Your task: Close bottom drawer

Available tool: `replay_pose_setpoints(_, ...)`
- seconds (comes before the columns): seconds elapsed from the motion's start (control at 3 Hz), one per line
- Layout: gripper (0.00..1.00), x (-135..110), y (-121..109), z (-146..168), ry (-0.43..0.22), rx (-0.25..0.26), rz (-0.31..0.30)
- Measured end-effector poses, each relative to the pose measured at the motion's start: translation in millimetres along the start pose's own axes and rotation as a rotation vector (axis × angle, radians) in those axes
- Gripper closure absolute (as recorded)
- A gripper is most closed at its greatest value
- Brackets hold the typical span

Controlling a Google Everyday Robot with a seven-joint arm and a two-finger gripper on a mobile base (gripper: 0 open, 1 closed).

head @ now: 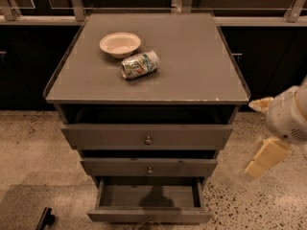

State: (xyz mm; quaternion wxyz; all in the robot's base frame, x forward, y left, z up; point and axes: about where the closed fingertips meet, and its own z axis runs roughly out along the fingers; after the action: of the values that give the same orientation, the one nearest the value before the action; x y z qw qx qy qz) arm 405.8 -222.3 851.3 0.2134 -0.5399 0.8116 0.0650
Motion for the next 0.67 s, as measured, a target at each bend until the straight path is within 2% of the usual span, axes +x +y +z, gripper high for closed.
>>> replay_pose_setpoints(0.33, 0.00, 28.1, 3.6, 67.1, -0.052, -0.024, 0.071)
replay_pose_setpoints(0.67, 0.00, 43.5, 7.4, 116.3, -0.071, -0.058, 0.102)
